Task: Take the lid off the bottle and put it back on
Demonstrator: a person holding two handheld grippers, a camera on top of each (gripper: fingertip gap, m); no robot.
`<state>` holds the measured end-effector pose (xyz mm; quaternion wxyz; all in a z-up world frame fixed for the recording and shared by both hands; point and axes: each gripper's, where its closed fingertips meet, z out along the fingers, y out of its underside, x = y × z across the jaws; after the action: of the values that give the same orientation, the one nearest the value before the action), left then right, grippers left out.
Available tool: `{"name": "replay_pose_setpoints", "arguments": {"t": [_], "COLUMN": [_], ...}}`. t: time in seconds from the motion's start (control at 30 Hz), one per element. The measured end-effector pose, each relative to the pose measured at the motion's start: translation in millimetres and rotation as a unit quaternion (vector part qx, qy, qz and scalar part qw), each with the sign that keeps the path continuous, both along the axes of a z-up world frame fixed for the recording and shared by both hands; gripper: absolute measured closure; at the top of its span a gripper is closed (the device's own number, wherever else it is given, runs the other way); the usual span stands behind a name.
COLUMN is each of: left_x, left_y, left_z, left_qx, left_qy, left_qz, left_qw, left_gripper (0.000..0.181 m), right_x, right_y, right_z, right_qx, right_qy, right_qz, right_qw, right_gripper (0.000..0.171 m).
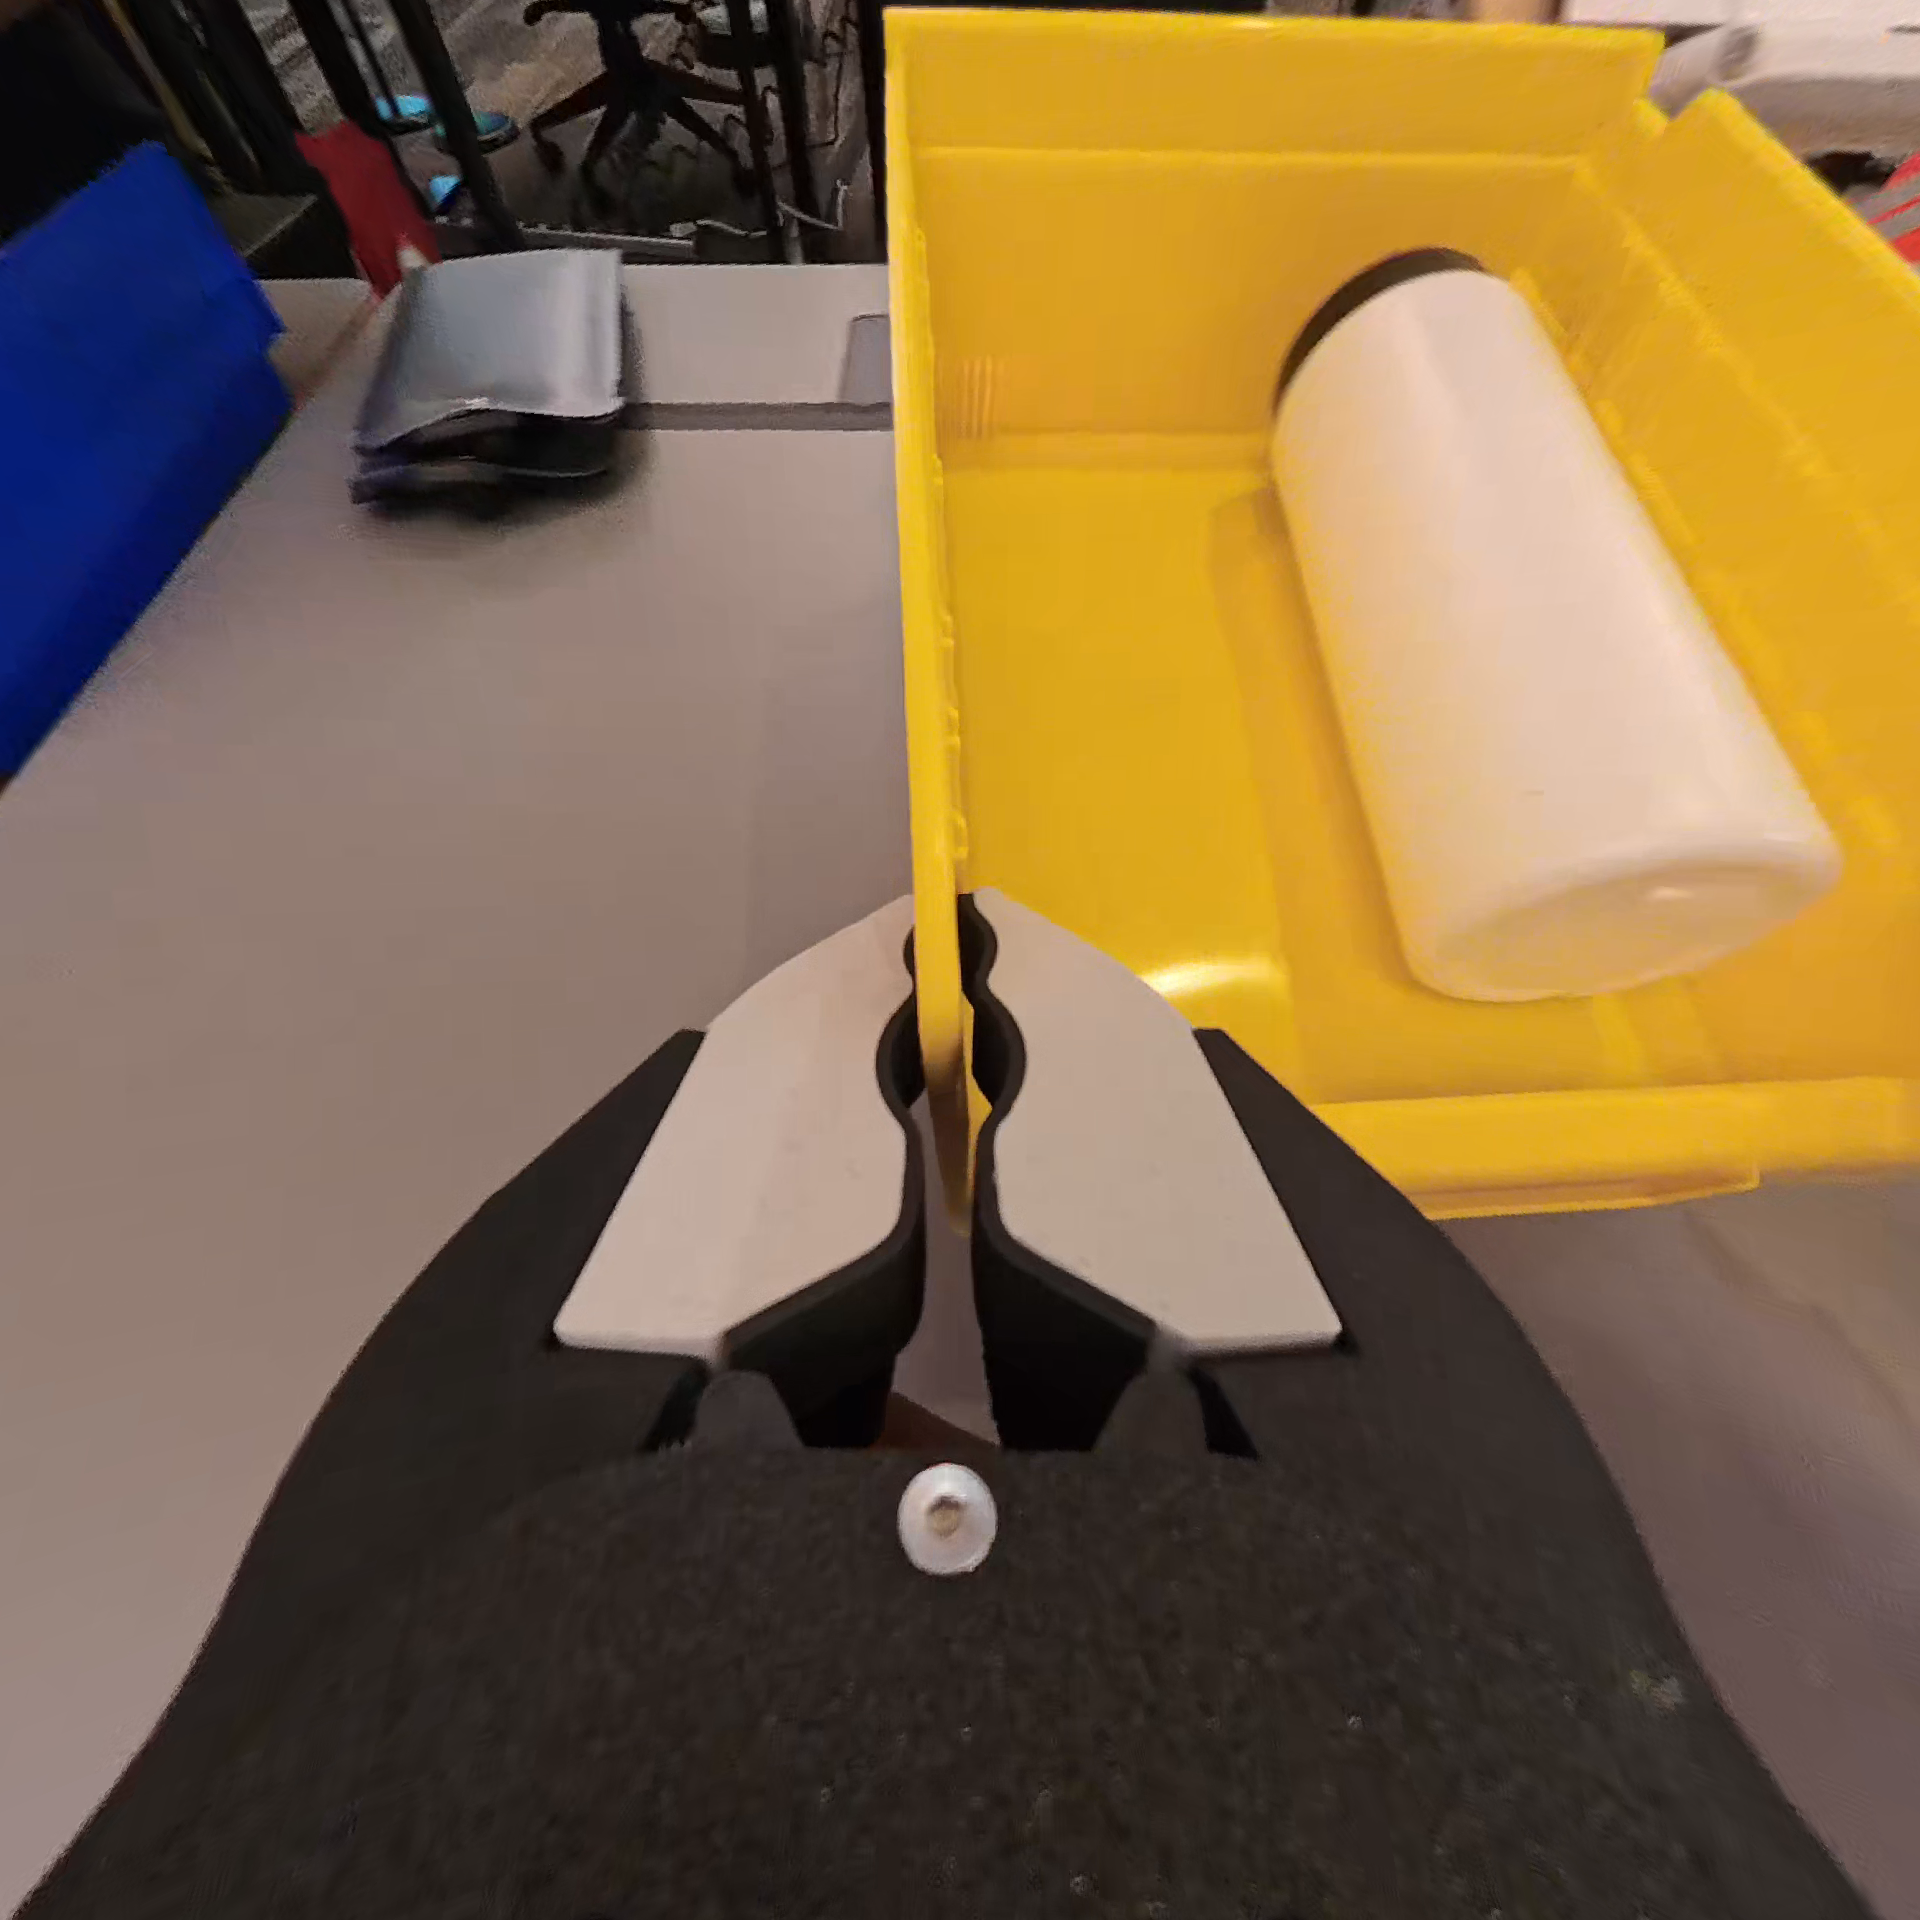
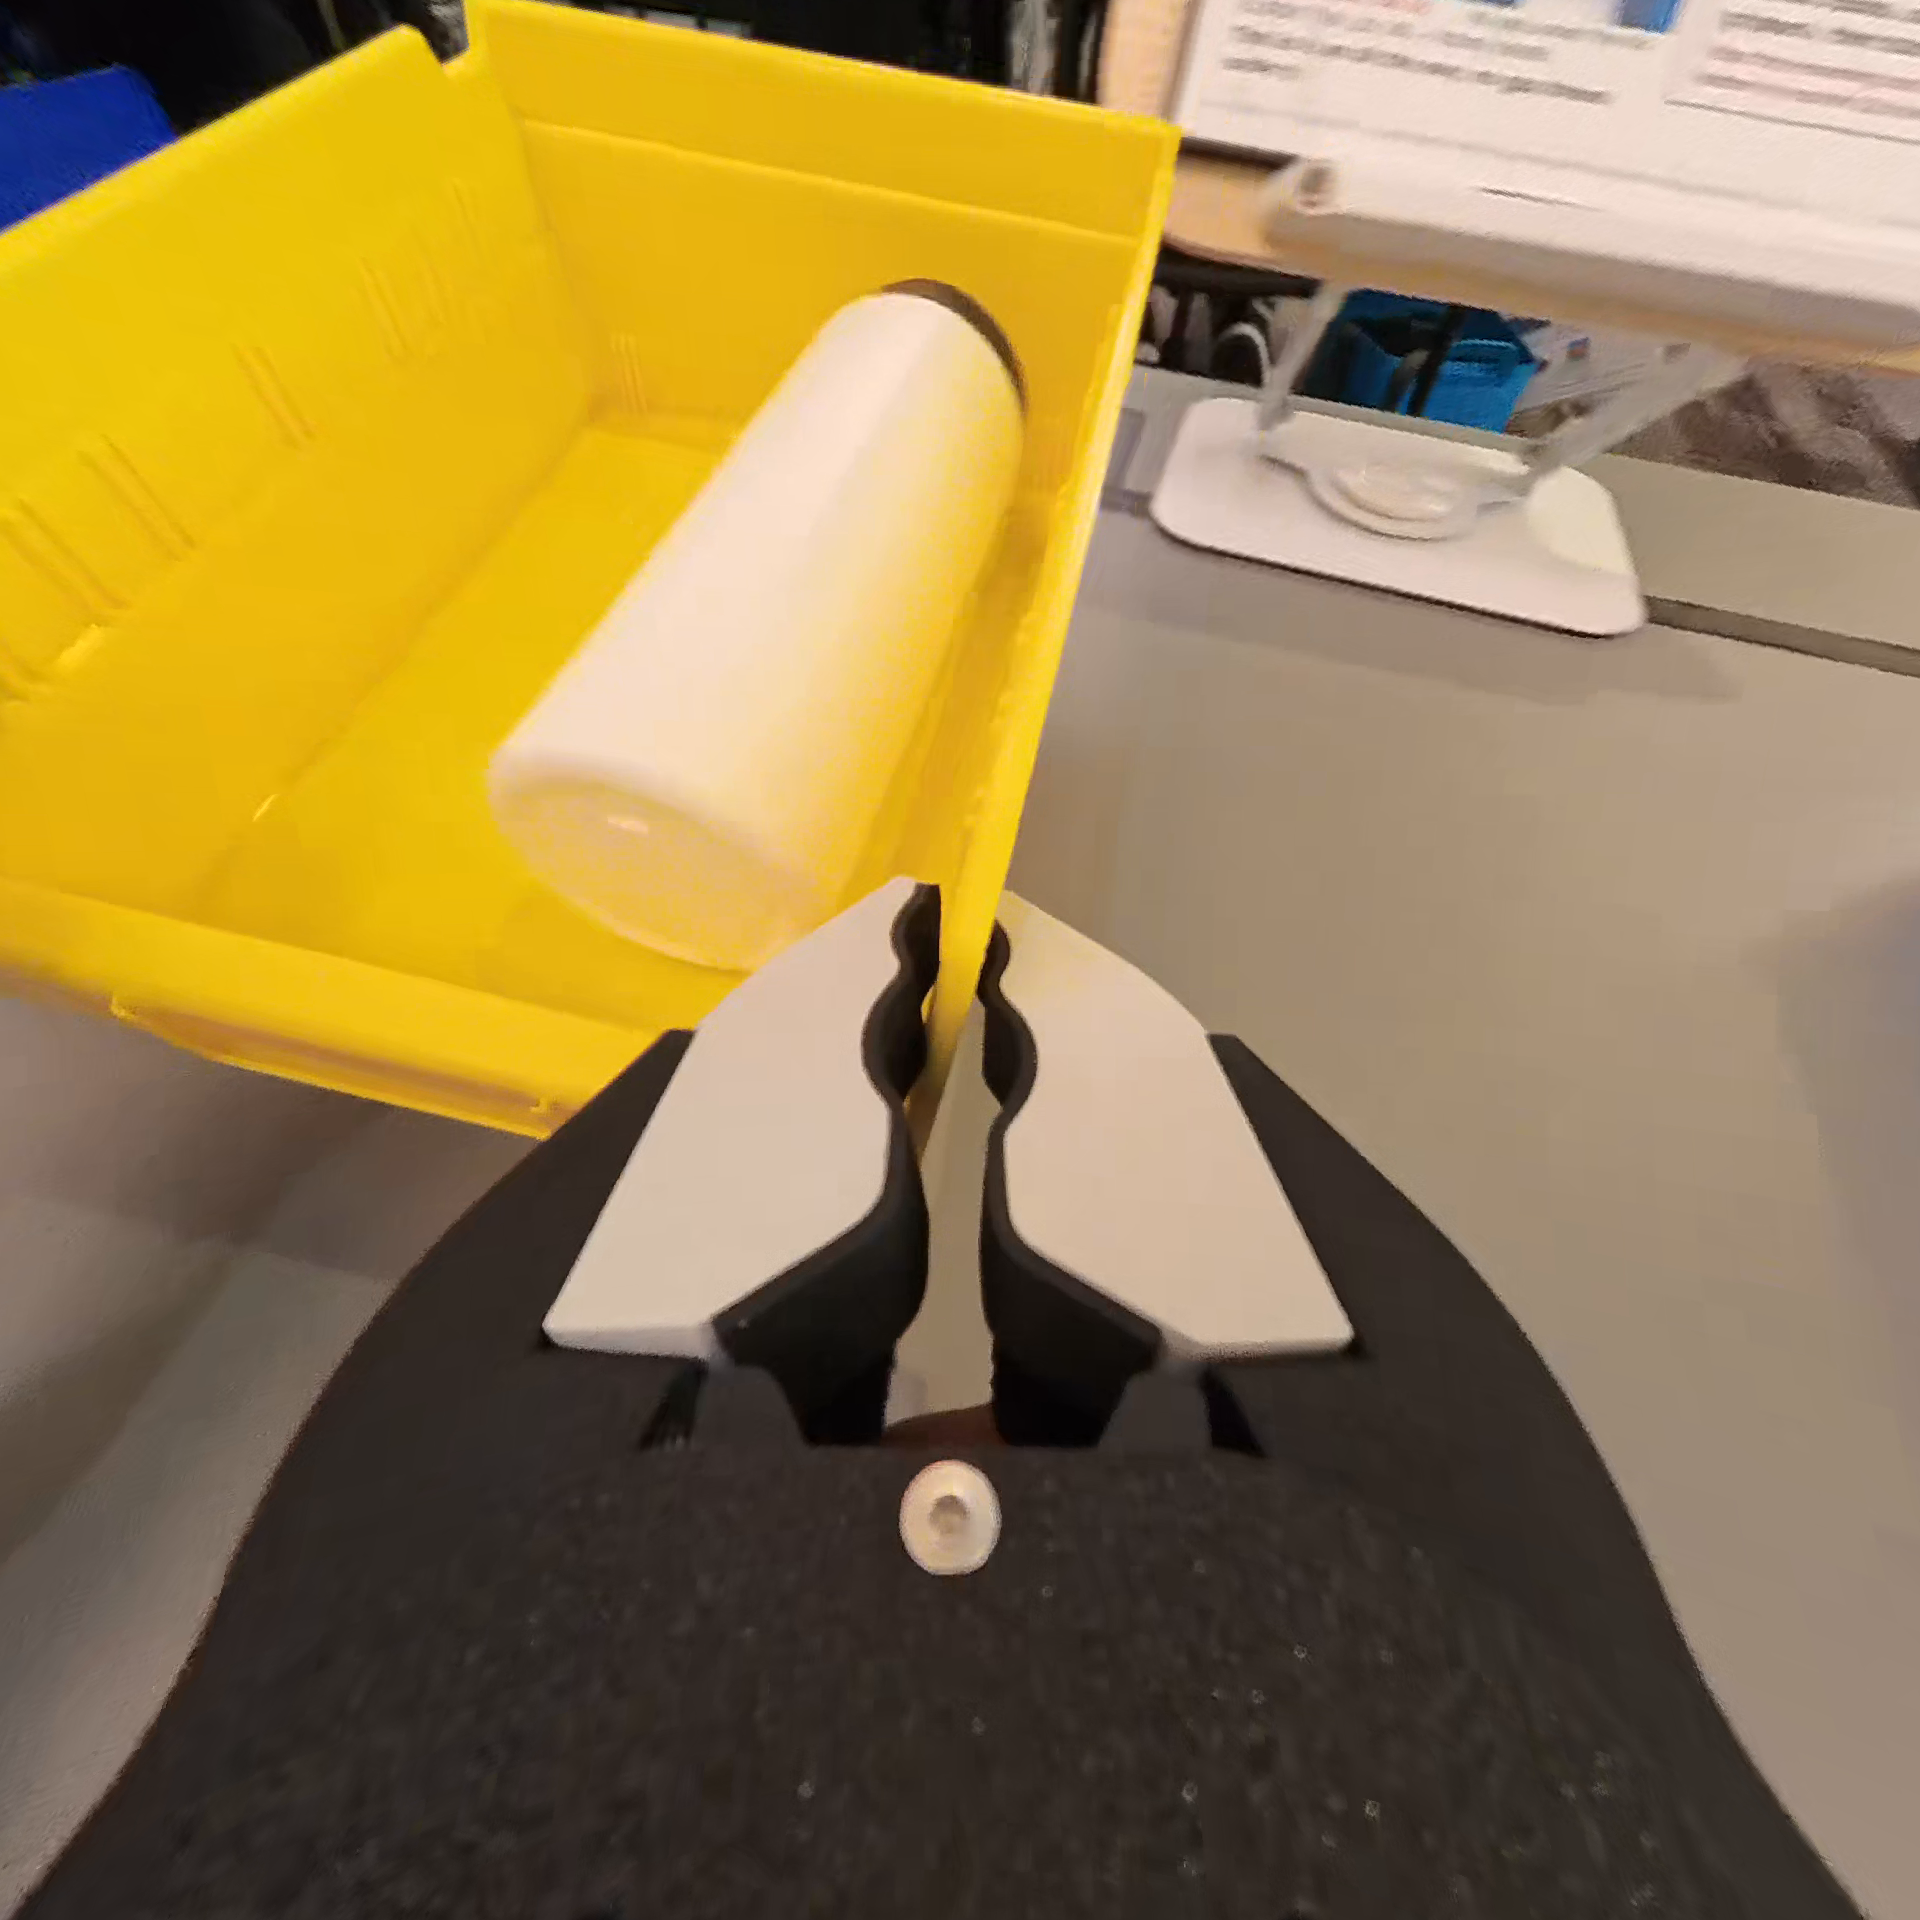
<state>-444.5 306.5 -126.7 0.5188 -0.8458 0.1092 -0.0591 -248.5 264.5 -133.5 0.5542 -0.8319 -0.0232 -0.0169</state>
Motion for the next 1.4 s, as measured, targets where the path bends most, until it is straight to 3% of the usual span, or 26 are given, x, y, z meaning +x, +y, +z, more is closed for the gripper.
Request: {"name": "replay_pose_setpoints", "arguments": {"t": [0.2,0.3,0.37,0.47,0.57,0.67,0.77,0.87,0.97,1.13,1.27,1.4], "left_x": [-54.3,-62.6,-70.4,-68.3,-29.1,29.4,45.6,68.5,94.2,117.3,119.6,112.7], "left_y": [18.0,22.2,17.9,-3.4,-42.5,-94.3,-118.5,-134.6,-144.1,-141.1,-138.2,-138.0], "left_z": [-31.9,-27.4,-7.5,40.3,53.6,20.2,3.4,1.9,6.9,-15.1,-19.1,-15.1], "left_qx": [-0.042,-0.032,-0.006,0.068,0.09,0.088,0.068,0.026,0.004,-0.021,-0.031,-0.021], "left_qy": [-0.019,-0.047,-0.034,-0.04,-0.071,-0.079,-0.023,-0.064,-0.111,-0.085,-0.086,-0.095], "left_qz": [0.01,0.019,0.049,0.07,0.025,-0.077,-0.104,-0.136,-0.162,-0.179,-0.178,-0.163], "left_qw": [0.999,0.998,0.998,0.994,0.993,0.99,0.992,0.988,0.981,0.98,0.98,0.982], "left_gripper": [0.179,0.174,0.151,0.133,0.127,0.134,0.135,0.129,0.129,0.129,0.129,0.127], "right_x": [-61.0,-71.0,-72.2,-61.6,-19.7,59.9,168.0,272.1,344.8,360.1,355.4,346.1], "right_y": [17.8,14.7,5.2,-27.3,-69.9,-105.0,-131.2,-161.7,-186.4,-187.4,-180.7,-181.1], "right_z": [-27.4,-27.3,-22.4,-7.5,8.9,16.5,23.1,29.3,30.3,31.2,9.2,11.5], "right_qx": [-0.026,-0.016,-0.008,-0.019,-0.028,-0.025,0.004,0.056,0.069,0.086,0.05,0.057], "right_qy": [0.005,-0.02,-0.018,-0.011,0.01,0.019,0.025,0.047,0.071,0.1,0.03,0.014], "right_qz": [0.032,0.054,0.087,0.169,0.232,0.235,0.149,0.051,-0.034,-0.049,-0.046,-0.034], "right_qw": [0.999,0.998,0.996,0.985,0.972,0.971,0.989,0.996,0.995,0.99,0.997,0.998], "right_gripper": [0.162,0.158,0.157,0.147,0.143,0.14,0.139,0.136,0.128,0.132,0.136,0.138]}}
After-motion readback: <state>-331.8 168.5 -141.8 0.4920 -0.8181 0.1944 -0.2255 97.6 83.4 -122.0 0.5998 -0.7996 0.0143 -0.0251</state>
